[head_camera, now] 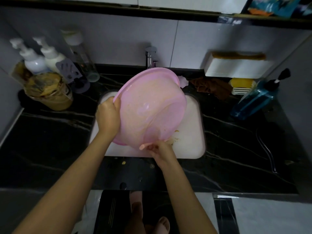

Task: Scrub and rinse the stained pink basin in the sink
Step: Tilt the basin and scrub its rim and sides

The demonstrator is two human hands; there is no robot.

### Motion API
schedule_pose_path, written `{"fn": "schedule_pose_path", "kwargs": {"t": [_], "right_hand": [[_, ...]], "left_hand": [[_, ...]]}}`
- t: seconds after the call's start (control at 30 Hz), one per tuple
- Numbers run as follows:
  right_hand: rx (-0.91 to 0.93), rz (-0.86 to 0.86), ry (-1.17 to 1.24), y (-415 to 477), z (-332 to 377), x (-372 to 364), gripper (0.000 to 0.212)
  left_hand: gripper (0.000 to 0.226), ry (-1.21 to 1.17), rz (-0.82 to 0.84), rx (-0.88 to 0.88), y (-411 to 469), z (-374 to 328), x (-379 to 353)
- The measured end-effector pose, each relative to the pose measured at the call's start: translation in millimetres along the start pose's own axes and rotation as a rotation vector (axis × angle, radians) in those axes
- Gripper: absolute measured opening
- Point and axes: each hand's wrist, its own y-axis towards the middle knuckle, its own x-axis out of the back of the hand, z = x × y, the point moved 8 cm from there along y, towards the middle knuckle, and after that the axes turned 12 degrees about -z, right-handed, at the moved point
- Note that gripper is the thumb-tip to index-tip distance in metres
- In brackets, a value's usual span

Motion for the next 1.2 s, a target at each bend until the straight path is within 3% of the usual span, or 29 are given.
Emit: {"fn": "schedule_pose_path", "kwargs": {"t": [0.13,0.37,0.5,0.7,0.83,0.93,1.03,1.1,1.2], "right_hand": [[-0.109,-0.011,0.065,0,-3,0,0.019],[-0.170,0.019,-0.047,-17,6,5,0.035],[-0.198,-0.042,0.059,-36,18,36,0.036],[0.073,-0.313,-0.154,-46,3,89,0.042],[0.348,-0.266,-0.263,-48,16,71,0.032],[0.513,-0.295,-0.441,-43,20,46,0.044],[0.530,-0.346,-0.574,-63,-5,25,0.052],[0.592,-0.258,-0.657,-90,-21,7,0.056],[0.651,-0.234,-0.686,-79,4,3,0.057]], "left_hand": [[0.037,0.004,-0.001,-0.009,3,3,0],[0.038,-0.036,0.080,0.018,9,7,-2],[0.038,-0.177,0.105,0.062,15,17,4],[0.034,-0.294,0.049,0.221,3,33,17],[0.033,-0.292,0.014,0.279,-6,39,21],[0.036,-0.278,-0.004,0.309,-10,42,19],[0.038,-0.276,-0.034,0.320,-16,46,18],[0.040,-0.280,-0.040,0.317,-17,45,18],[0.044,-0.284,-0.050,0.314,-16,51,19]]}}
